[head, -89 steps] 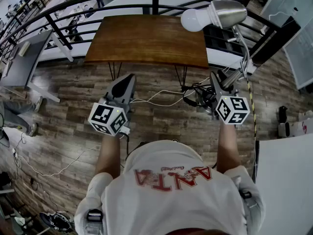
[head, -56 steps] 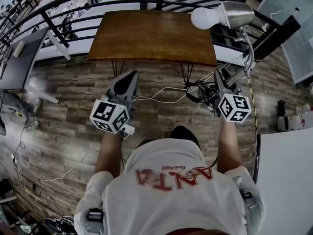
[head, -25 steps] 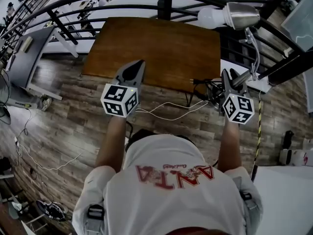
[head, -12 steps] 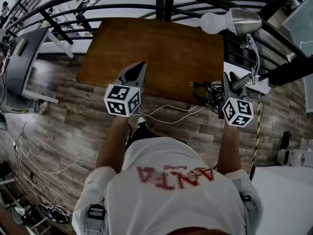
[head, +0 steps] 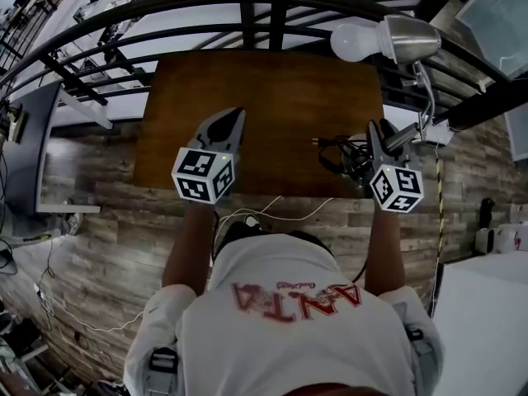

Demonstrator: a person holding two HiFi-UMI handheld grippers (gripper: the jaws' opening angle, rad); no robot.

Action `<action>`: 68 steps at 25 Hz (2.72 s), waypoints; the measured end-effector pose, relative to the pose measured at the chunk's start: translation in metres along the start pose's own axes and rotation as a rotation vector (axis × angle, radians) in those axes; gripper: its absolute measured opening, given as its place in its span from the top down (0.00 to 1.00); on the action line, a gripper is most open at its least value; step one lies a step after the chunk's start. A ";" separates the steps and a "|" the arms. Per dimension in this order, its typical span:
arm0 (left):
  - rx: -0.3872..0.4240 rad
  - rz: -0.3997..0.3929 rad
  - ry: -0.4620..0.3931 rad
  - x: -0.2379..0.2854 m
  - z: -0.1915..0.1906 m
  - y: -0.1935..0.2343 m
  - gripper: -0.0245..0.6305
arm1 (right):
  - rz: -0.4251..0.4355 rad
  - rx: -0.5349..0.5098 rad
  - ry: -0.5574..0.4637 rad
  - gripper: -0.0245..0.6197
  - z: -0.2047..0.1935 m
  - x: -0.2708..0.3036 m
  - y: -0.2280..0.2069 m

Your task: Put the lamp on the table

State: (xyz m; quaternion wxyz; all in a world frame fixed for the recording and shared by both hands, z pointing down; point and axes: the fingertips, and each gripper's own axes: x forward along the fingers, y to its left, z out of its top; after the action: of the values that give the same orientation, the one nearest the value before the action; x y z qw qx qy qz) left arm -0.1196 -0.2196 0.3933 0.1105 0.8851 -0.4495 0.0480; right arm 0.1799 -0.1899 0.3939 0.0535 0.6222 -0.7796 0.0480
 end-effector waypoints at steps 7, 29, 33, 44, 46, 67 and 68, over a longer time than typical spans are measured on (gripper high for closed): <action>-0.016 -0.039 -0.002 0.034 0.004 0.034 0.95 | -0.024 0.012 0.039 0.78 0.004 0.054 -0.001; -0.046 -0.010 0.054 0.218 -0.036 0.027 0.95 | -0.004 -0.055 0.019 0.78 -0.071 0.265 -0.171; -0.030 -0.016 0.083 0.248 -0.051 0.029 0.95 | 0.008 -0.035 0.006 0.78 -0.083 0.303 -0.189; -0.003 0.023 0.116 0.280 -0.087 0.037 0.95 | 0.086 -0.041 0.010 0.78 -0.122 0.364 -0.210; -0.002 0.025 0.124 0.284 -0.091 0.035 0.95 | 0.100 -0.039 0.011 0.78 -0.129 0.370 -0.212; -0.078 0.043 0.117 0.298 -0.103 0.036 0.95 | 0.118 -0.025 -0.015 0.78 -0.162 0.371 -0.223; -0.080 0.043 0.119 0.298 -0.105 0.035 0.95 | 0.119 -0.022 -0.020 0.78 -0.163 0.370 -0.223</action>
State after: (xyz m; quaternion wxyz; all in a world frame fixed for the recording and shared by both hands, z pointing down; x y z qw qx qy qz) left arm 0.0303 -0.4487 0.5552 0.1715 0.8656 -0.4627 0.0848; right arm 0.3199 -0.5731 0.6101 0.0497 0.5744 -0.8163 0.0363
